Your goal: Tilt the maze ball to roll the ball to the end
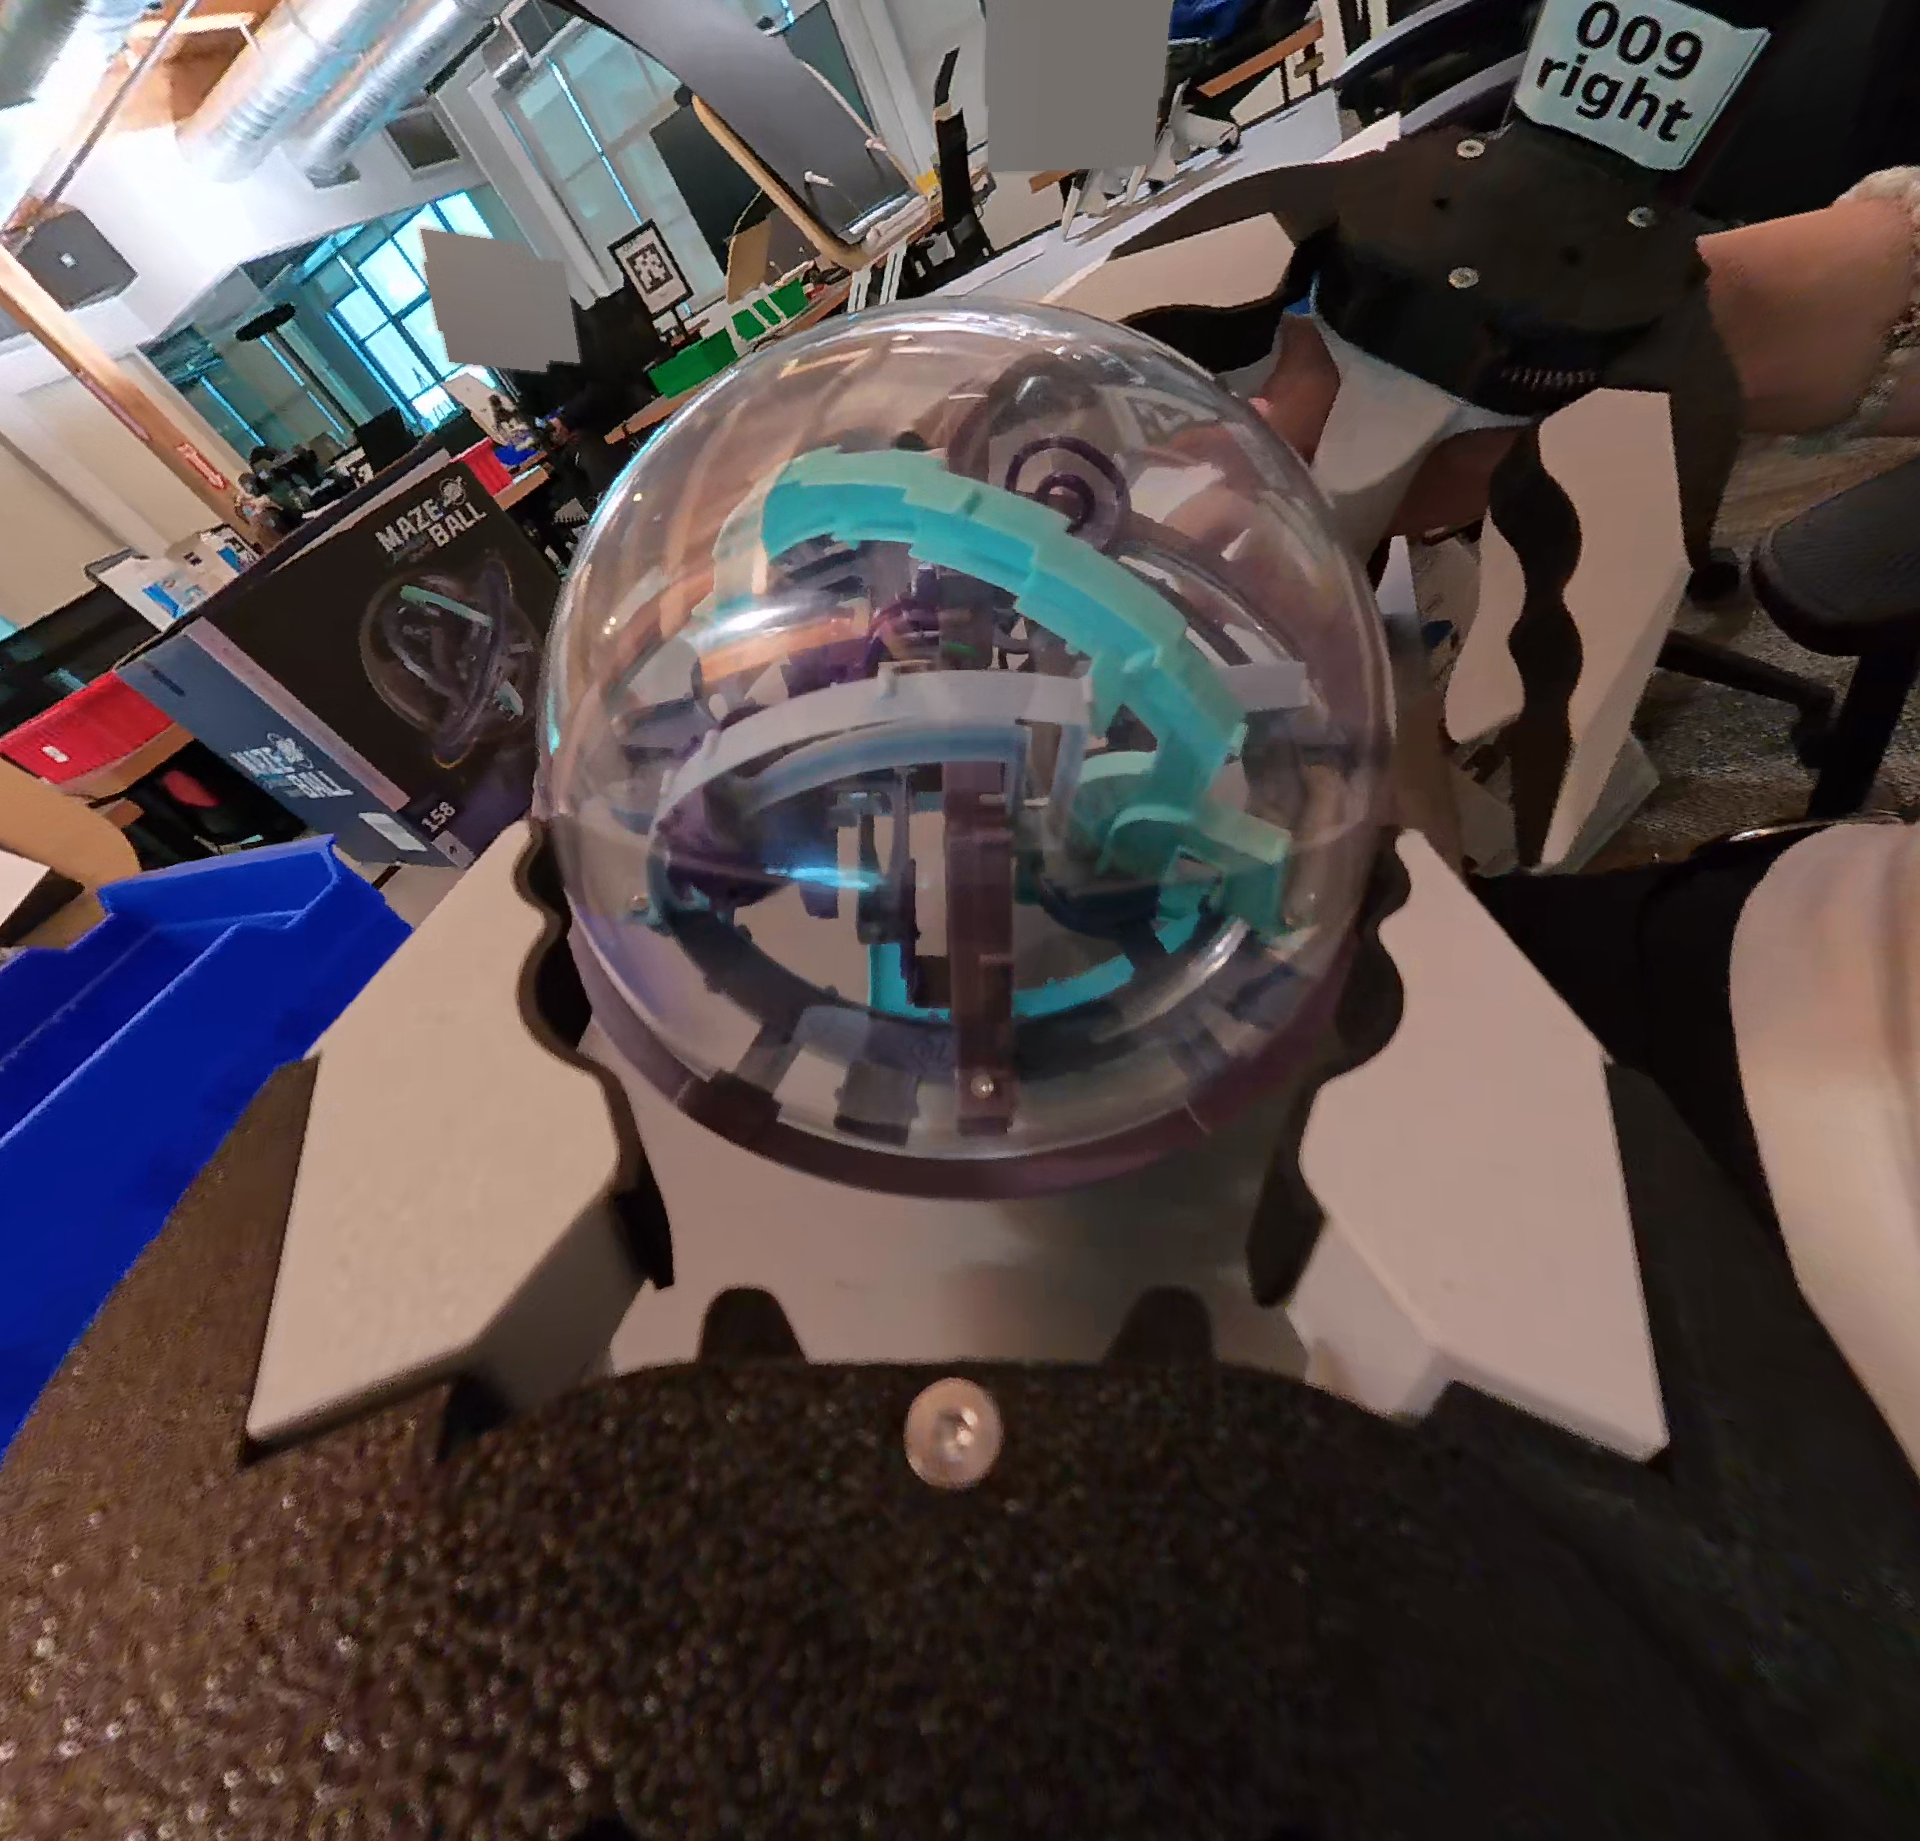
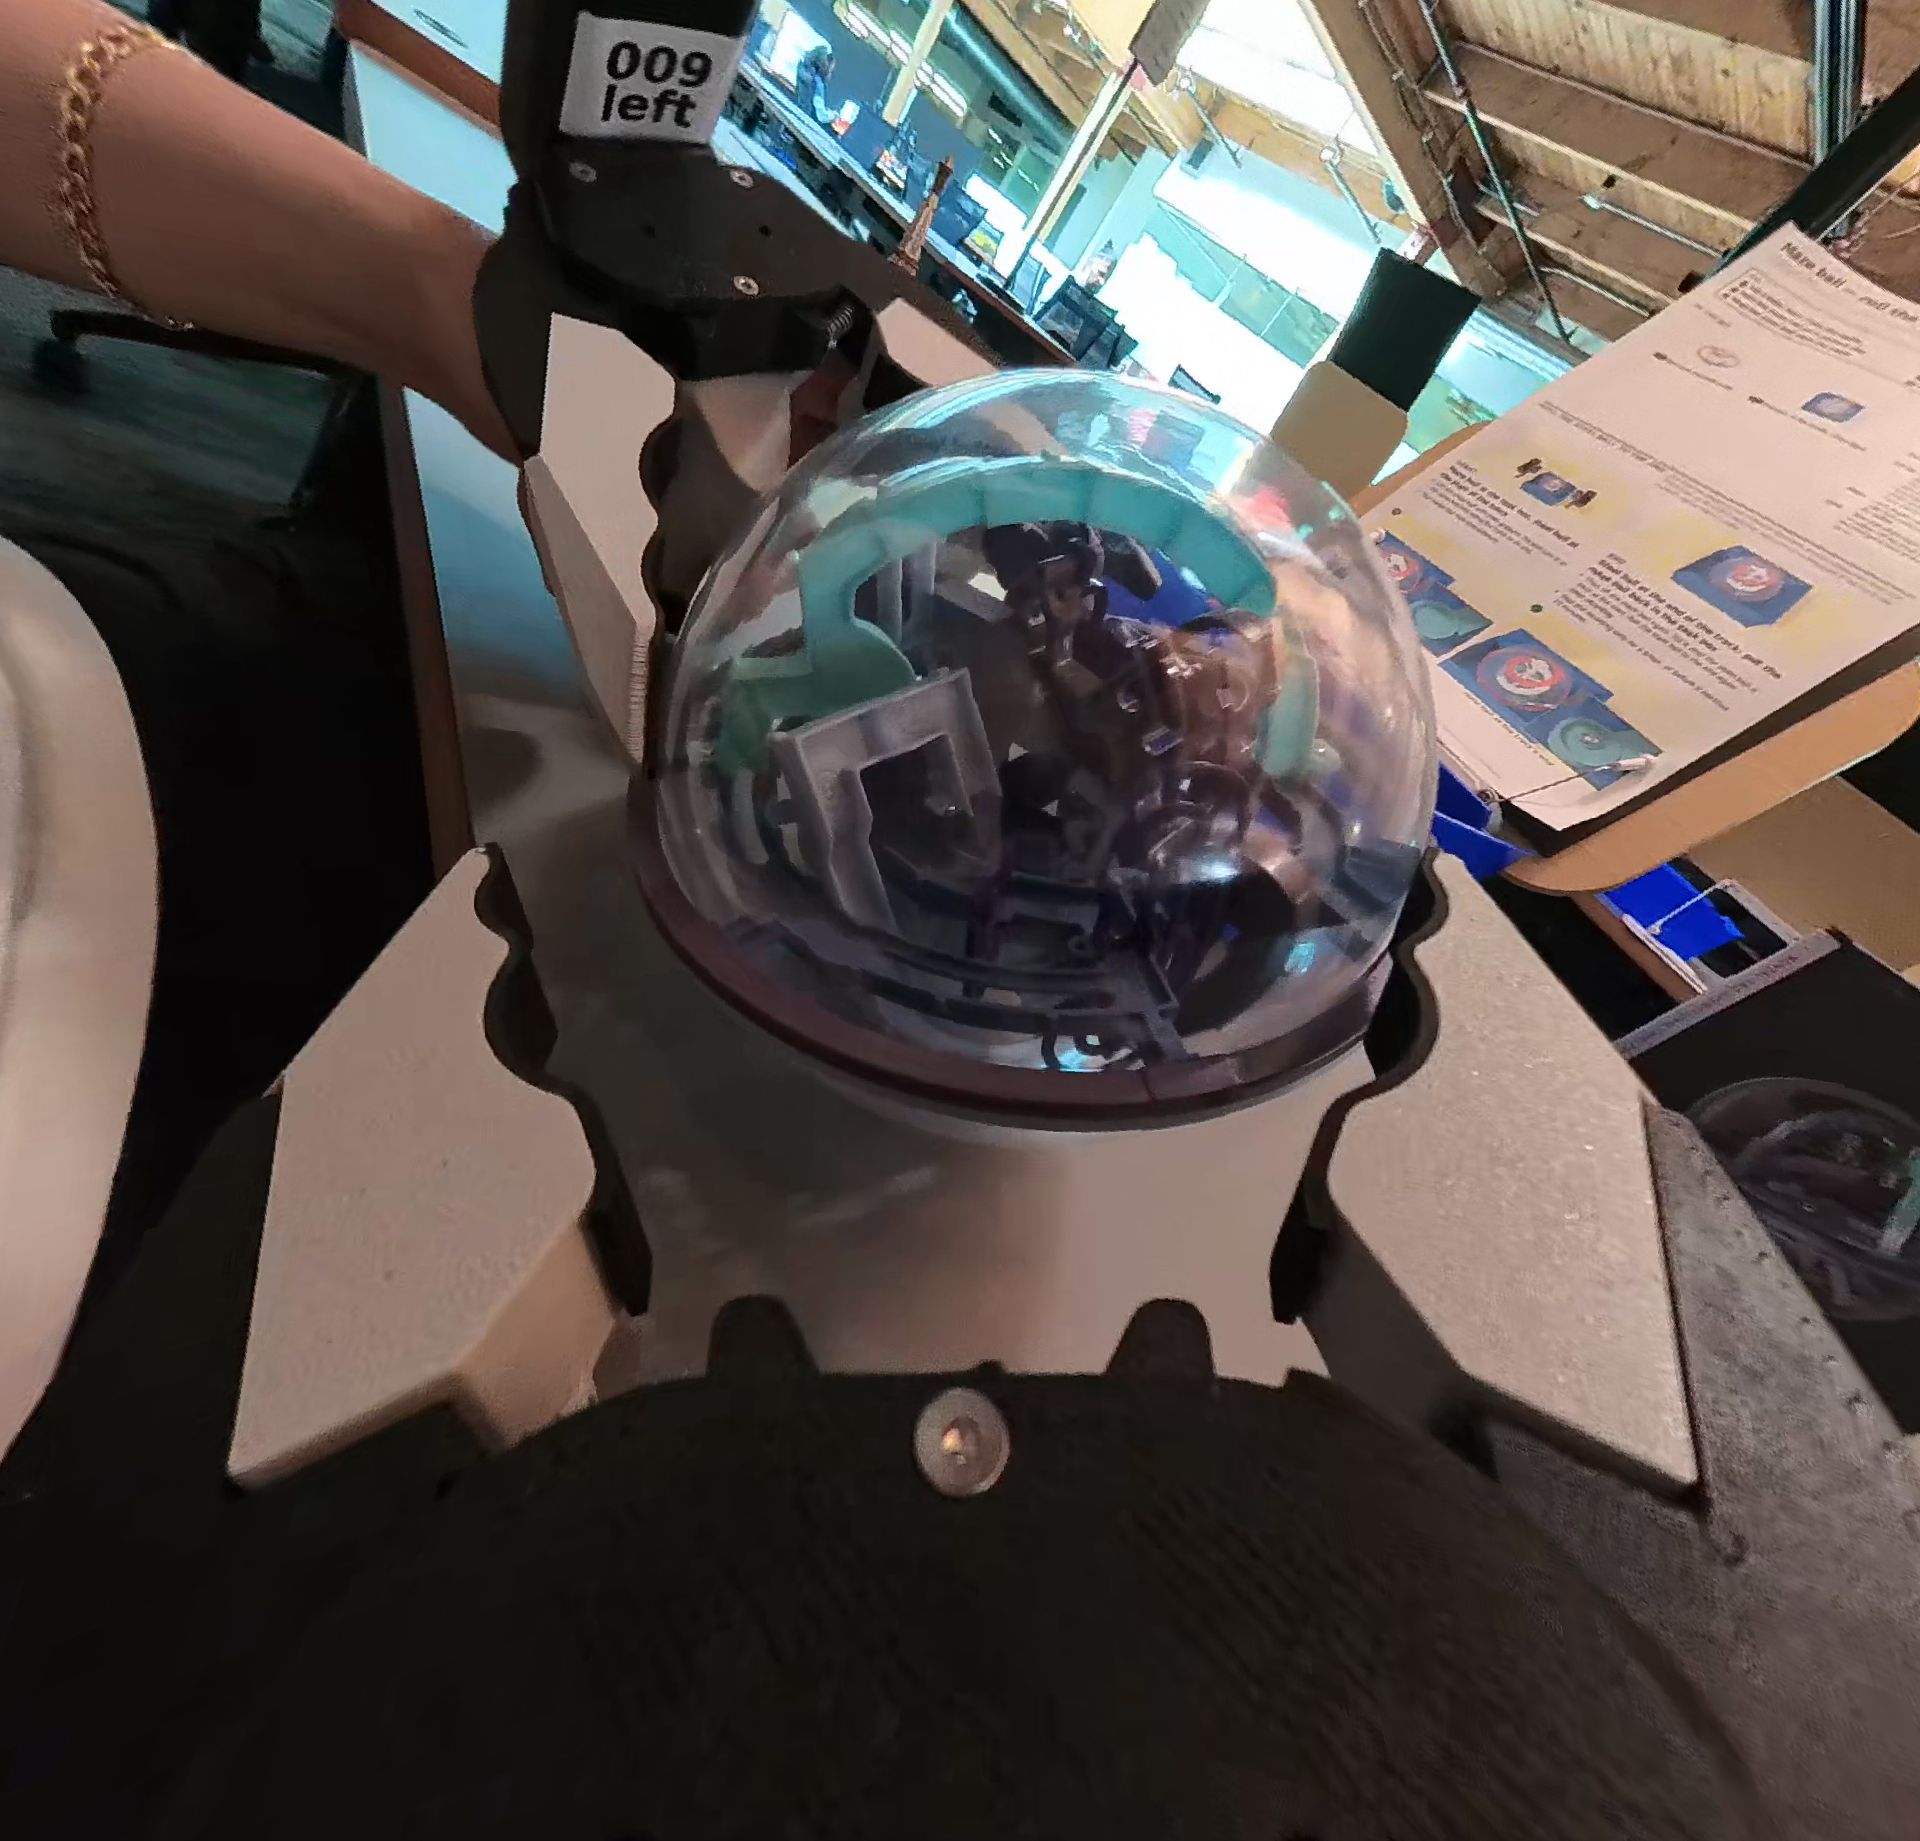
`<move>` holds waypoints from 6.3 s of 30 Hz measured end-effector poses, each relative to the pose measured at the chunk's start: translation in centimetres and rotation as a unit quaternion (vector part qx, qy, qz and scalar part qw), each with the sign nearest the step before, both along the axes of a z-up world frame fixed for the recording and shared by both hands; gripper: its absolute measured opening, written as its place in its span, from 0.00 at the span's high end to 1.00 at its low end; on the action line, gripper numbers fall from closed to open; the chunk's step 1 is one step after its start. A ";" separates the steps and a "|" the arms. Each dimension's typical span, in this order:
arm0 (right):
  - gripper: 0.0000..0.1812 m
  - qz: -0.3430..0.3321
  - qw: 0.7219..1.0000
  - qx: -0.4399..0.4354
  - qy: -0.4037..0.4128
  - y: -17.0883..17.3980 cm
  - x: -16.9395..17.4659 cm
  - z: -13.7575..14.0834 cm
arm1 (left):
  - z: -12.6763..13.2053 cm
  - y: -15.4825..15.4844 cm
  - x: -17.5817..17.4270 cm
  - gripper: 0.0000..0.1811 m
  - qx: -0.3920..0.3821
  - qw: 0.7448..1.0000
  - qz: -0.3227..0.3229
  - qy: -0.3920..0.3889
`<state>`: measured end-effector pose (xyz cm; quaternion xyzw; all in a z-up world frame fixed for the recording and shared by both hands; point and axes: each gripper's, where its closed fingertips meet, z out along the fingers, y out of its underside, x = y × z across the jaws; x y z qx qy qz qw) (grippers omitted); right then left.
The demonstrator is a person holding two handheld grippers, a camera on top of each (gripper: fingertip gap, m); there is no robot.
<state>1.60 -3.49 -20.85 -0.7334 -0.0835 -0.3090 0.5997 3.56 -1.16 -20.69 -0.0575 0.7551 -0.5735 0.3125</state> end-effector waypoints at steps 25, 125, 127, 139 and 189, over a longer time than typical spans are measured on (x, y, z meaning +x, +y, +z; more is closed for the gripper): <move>0.24 -0.020 0.999 0.019 0.027 -1.9 -0.8 0.5 | 0.2 -0.9 -0.7 0.20 0.044 0.997 -0.038 -0.052; 0.23 -0.038 0.984 0.022 0.175 -1.7 -0.2 -0.2 | 0.9 -1.9 -0.2 0.13 -0.059 0.988 -0.055 0.128; 0.22 -0.034 0.977 0.047 0.204 -1.6 -0.1 0.1 | 1.2 -2.2 0.0 0.13 -0.071 0.988 -0.052 0.123; 0.16 -0.027 0.963 0.070 0.261 -2.0 0.5 -0.2 | 2.1 -3.9 -1.4 0.17 0.014 0.993 -0.063 -0.098; 0.31 0.190 0.868 0.400 -0.225 0.0 -15.9 28.0 | 27.0 -1.9 -15.4 0.13 -0.105 0.920 -0.096 -0.365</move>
